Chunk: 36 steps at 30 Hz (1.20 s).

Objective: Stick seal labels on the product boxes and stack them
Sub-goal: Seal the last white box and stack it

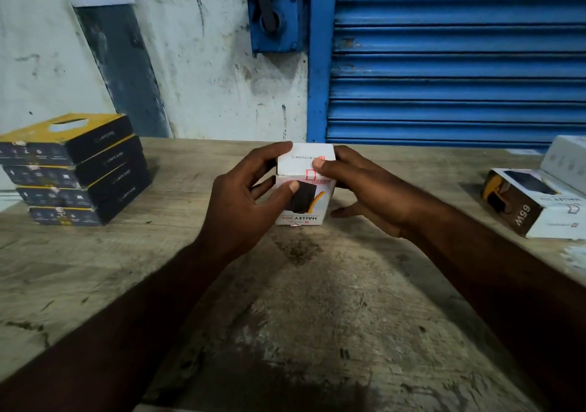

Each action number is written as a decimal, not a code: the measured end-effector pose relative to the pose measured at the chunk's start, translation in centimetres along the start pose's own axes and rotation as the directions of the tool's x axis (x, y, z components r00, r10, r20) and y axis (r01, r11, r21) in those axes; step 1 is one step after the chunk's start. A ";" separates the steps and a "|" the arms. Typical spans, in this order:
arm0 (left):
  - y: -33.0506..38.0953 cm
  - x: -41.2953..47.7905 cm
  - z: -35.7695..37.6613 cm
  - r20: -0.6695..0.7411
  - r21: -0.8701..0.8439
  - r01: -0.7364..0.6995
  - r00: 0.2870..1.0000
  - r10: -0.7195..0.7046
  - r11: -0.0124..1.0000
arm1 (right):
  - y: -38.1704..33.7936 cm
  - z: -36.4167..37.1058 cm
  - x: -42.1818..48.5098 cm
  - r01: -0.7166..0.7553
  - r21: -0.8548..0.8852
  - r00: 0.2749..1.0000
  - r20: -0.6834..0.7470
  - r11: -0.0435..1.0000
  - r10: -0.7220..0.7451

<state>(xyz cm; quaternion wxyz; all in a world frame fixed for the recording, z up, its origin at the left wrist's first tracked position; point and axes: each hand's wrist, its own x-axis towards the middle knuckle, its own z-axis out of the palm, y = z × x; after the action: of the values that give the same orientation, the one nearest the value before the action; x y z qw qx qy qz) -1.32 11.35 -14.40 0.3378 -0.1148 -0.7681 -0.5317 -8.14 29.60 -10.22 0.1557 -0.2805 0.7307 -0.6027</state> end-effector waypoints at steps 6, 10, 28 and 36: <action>-0.2 0.0 0.2 0.030 0.138 0.064 0.997 -0.069 0.988 | 0.4 0.7 -0.1 0.093 -0.034 0.993 -0.063 0.995 -0.095; 0.3 -0.1 0.4 0.056 0.156 0.100 0.992 -0.110 0.983 | 1.0 1.0 0.0 0.153 -0.058 0.982 -0.104 0.987 -0.158; 0.6 -0.2 1.0 -0.047 0.053 0.252 0.967 -0.250 0.966 | 2.3 1.8 0.4 0.201 -0.145 0.972 -0.090 0.969 -0.216; 0.5 -0.4 0.9 -0.056 -0.032 0.319 0.945 -0.321 0.947 | 2.8 1.4 0.5 0.232 -0.211 0.959 -0.115 0.950 -0.259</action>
<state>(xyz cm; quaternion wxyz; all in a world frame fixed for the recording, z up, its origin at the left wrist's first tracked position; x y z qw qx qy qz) -1.07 12.45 -14.44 0.2688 0.0237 -0.7600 -0.5913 -8.33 28.51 -13.23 -0.0011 -0.3398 0.7547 -0.5613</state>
